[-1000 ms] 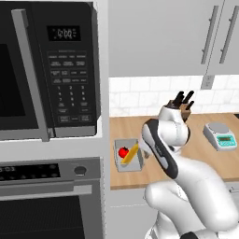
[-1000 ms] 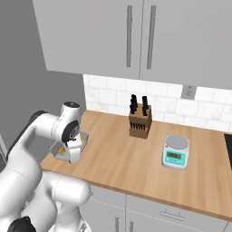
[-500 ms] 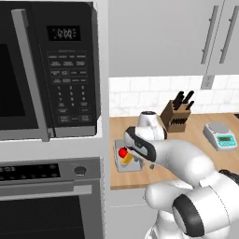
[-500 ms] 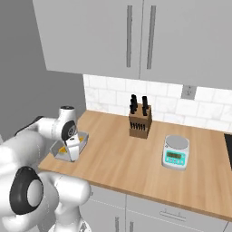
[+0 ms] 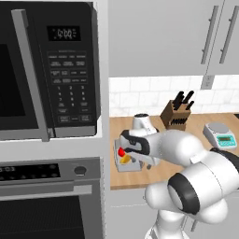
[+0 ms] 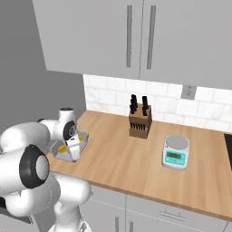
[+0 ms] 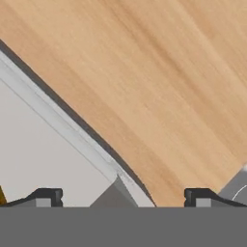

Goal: Take the meat container that has the chicken drumstick and place it on the second highest rack of the freezer. Then take the vegetable container that has the tomato and corn and place it on the highest rack of the freezer.

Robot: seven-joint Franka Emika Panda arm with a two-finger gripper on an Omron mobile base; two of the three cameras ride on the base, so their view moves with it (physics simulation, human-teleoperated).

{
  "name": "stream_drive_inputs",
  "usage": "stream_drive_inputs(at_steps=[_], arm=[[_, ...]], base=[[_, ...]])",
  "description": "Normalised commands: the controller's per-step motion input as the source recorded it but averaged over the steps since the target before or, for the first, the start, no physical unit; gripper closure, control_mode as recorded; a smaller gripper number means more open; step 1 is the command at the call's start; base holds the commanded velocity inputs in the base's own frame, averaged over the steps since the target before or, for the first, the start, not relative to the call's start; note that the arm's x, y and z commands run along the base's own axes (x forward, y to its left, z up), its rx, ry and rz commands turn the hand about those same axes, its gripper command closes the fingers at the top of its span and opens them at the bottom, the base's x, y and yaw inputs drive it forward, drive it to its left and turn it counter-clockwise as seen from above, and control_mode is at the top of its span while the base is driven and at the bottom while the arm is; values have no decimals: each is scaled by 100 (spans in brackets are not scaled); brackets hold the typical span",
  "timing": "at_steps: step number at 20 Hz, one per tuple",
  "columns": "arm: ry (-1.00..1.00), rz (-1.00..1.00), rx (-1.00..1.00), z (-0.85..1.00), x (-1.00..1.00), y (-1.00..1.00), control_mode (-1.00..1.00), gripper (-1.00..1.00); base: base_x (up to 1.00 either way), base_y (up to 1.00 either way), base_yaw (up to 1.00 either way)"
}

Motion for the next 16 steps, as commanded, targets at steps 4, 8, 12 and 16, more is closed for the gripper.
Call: stream_drive_inputs(at_steps=[4,8,12,16], arm=[[0,0,0,-34,0,0,-100,-100],[0,0,0,-25,0,0,-100,100],[0,0,0,-25,-2,0,-100,100],[1,0,7,-26,-5,0,-100,100]], base=[[0,0,0],[0,0,0],[0,0,0],[0,0,0]])
